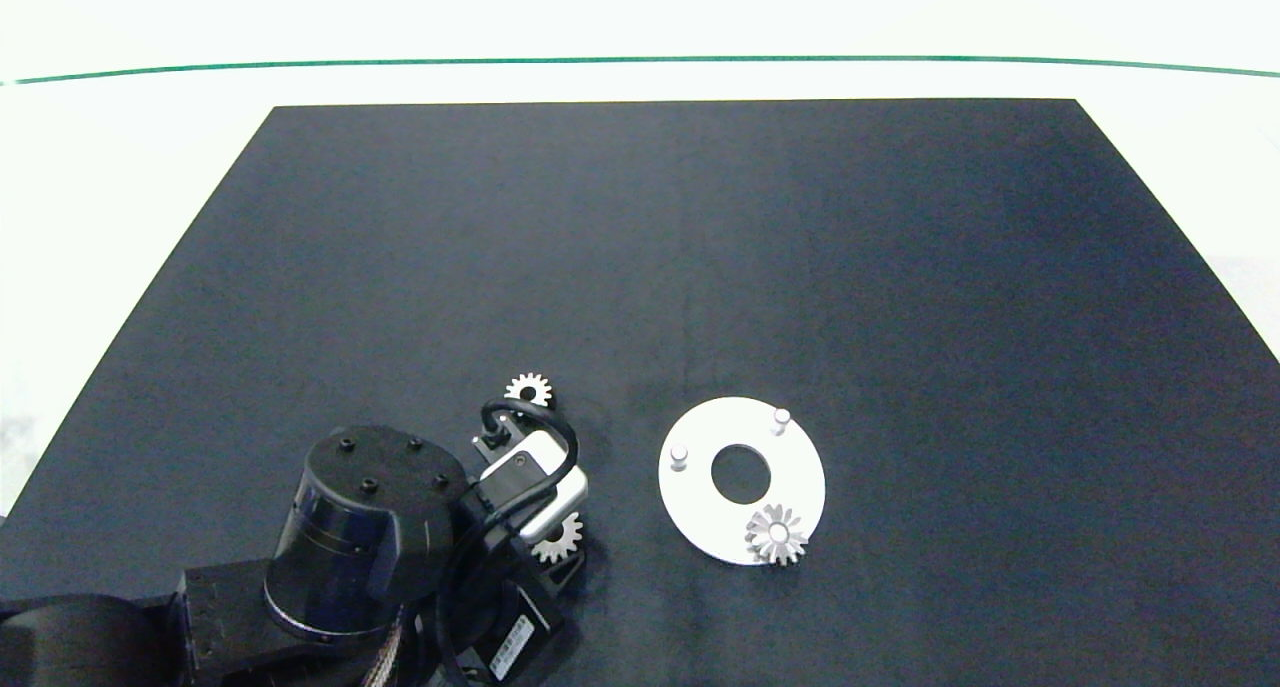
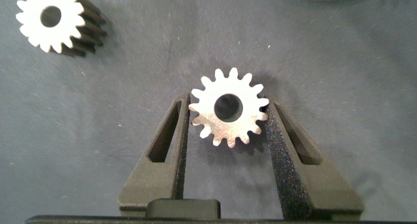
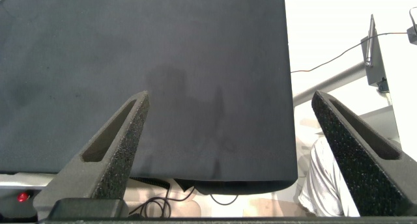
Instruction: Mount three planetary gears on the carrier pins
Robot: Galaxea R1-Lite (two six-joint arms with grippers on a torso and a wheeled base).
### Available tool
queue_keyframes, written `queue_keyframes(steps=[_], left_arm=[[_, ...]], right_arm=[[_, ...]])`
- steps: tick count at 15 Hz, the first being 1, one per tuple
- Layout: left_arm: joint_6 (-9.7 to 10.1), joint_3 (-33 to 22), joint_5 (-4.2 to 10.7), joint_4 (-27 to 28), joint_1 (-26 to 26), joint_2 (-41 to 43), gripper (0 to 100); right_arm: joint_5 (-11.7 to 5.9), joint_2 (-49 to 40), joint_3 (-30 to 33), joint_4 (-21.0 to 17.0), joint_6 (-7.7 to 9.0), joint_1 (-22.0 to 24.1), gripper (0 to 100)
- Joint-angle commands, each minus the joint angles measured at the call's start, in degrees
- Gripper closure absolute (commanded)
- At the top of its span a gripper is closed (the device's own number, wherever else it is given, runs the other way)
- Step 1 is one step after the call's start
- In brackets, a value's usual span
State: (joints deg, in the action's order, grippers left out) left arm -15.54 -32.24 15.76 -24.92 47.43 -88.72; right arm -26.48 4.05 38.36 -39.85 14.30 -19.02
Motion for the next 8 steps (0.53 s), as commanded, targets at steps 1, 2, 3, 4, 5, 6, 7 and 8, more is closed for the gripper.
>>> queue_keyframes(steps=[1,2,3,4,5,6,7,8], left_arm=[[-0.01,-7.31,0.15,4.35,0.82,1.71,93],[-0.10,-8.89,0.15,5.41,0.91,1.27,93],[-0.10,-9.68,0.23,5.76,0.91,0.92,93],[-0.01,-11.00,0.32,5.67,1.52,-0.84,93],[0.07,-11.88,0.41,5.58,1.96,-1.98,93],[0.07,-12.67,0.41,5.67,2.14,-2.77,93],[0.07,-13.11,0.50,5.58,2.49,-3.47,93],[0.07,-13.46,0.50,5.58,2.49,-3.83,93]], right_arm=[[-0.15,0.44,-0.04,-0.23,0.11,0.03,0],[-0.15,0.44,-0.04,-0.23,0.11,-0.05,0],[-0.15,0.44,-0.04,-0.23,0.11,-0.05,0],[-0.15,0.44,-0.13,-0.23,0.11,-0.05,0],[-0.15,0.44,-0.13,-0.31,0.11,-0.05,0],[-0.15,0.44,-0.22,-0.23,0.11,-0.05,0],[-0.15,0.61,-0.22,-0.31,0.11,-0.05,0],[-0.15,0.70,-0.22,-0.31,0.11,-0.05,0]])
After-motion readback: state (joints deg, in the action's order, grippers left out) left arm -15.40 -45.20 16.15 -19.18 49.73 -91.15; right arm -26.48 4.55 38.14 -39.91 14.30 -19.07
